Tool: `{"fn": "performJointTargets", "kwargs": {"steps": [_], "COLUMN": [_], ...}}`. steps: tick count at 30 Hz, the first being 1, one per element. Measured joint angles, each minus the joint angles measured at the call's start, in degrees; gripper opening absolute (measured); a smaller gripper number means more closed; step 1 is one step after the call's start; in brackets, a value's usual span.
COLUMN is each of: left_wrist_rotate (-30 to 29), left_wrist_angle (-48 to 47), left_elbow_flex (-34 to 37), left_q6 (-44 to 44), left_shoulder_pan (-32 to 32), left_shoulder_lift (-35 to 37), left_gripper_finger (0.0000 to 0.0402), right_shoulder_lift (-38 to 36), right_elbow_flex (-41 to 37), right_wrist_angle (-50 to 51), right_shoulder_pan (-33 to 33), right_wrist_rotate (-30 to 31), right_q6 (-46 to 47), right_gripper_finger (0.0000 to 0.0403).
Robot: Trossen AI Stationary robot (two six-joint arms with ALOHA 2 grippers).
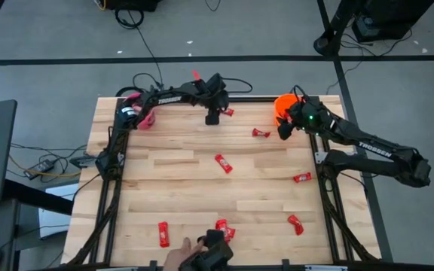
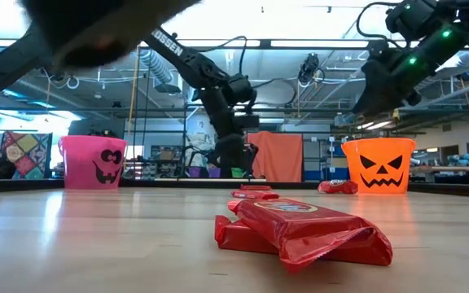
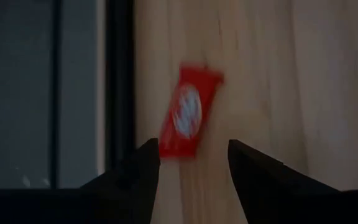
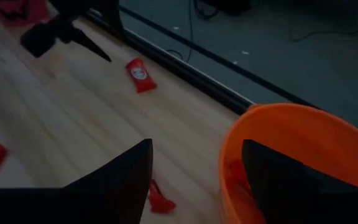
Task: Sort candy by brand, put in halloween buckets
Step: Put the red chocolate bar into the orange bucket
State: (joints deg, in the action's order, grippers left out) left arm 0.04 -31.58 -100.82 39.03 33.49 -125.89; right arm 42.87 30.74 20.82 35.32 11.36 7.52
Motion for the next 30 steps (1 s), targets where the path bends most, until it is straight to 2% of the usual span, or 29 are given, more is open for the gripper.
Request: {"fn": "performJointTargets", "kwargs": {"steps": [6, 14, 20, 24, 30], "left_wrist_rotate": [0.1, -0.3, 5.3, 6.1, 5.2], "left_wrist_angle": [-2.2, -0.8, -2.6, -8.0, -18.7], "left_elbow_flex": [-0.7, -4.0, -7.0, -11.7, -23.4], "left_q6": [2.5, 3.0, 3.8, 4.5, 6.6], "left_shoulder_pan": [0.7, 0.9, 0.7, 0.8, 1.6], "left_shoulder_lift": [-3.9, -4.2, -4.2, -6.2, -14.1], "left_gripper_finger": [0.0204, 0.0256, 0.0279, 0.0279, 0.0276], "right_shoulder_lift": [0.4, 0.2, 0.2, 0.2, 0.2], "right_elbow_flex": [0.4, 0.8, 0.8, 0.8, 0.8], "right_wrist_angle": [-0.7, -0.3, -0.3, -0.3, -0.1], "right_shoulder_pan": [-0.1, -0.2, -0.2, -0.2, -0.4], "right_wrist_rotate": [-2.2, -3.6, -3.9, -5.7, -9.2], "right_q6": [0.1, 0.3, 0.3, 0.3, 1.5], "right_gripper_finger": [0.0258, 0.0258, 0.0258, 0.0258, 0.0258]}}
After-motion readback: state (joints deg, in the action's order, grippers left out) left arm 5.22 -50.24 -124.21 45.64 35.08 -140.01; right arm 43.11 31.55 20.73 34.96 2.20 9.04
